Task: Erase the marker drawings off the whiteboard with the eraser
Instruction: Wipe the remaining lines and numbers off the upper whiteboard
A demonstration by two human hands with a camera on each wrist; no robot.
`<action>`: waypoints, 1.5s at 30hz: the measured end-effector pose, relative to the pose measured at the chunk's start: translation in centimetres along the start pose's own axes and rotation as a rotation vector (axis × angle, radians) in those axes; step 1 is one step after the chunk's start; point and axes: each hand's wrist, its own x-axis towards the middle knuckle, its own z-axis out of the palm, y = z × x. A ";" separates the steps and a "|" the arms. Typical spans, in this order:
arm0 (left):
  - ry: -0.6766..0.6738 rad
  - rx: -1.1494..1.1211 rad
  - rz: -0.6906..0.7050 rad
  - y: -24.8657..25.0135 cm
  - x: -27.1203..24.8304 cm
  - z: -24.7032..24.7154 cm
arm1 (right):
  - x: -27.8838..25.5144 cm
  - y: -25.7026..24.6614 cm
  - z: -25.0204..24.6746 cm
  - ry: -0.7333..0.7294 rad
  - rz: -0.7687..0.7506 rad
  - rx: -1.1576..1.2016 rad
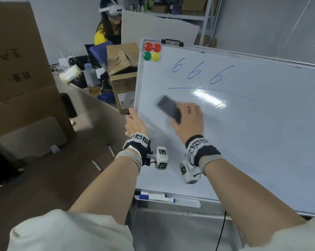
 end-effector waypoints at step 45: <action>-0.052 0.016 0.051 7.0 -0.4 0.7 | 9.8 1.2 -6.4 0.281 0.413 0.028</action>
